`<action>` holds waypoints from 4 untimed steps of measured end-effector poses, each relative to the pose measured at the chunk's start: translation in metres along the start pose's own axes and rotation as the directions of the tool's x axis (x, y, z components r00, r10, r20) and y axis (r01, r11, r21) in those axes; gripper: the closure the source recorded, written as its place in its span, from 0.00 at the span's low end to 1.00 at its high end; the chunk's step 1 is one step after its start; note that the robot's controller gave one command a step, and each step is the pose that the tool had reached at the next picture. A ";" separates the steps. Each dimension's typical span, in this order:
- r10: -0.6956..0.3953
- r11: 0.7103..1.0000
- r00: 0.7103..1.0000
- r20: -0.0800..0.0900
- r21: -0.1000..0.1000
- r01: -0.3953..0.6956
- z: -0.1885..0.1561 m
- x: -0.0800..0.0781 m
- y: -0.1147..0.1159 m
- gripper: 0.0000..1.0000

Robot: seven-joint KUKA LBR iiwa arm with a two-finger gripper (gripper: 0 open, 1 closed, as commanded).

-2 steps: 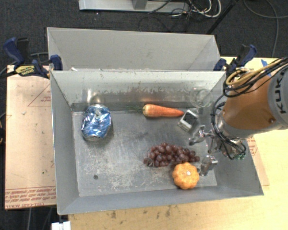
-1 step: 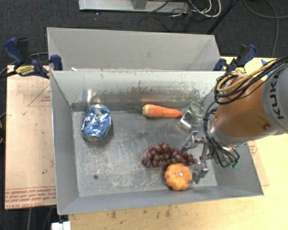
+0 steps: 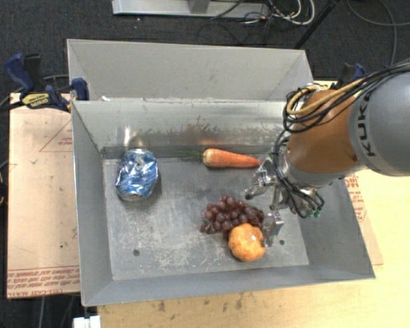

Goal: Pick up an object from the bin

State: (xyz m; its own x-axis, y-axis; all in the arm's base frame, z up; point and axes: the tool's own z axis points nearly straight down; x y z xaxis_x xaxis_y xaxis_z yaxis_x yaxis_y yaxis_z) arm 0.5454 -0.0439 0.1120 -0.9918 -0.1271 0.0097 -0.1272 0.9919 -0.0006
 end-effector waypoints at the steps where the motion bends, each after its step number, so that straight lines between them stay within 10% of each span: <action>1: 0.069 0.998 0.997 0.017 -0.002 -0.069 0.034 0.000 0.009 0.00; 2: 0.187 0.982 0.982 0.005 0.001 -0.187 0.036 -0.024 0.021 1.00; 4: 0.187 0.982 0.982 0.005 0.000 -0.187 0.032 -0.023 0.021 1.00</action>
Offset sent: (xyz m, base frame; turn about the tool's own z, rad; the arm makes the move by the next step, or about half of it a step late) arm 0.0195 0.0264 -0.0420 0.1893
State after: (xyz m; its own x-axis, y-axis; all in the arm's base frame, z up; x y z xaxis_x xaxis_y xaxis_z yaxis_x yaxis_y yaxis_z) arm 0.5654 -0.0200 0.0795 -0.9982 0.0606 0.0040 0.0606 0.9982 -0.0029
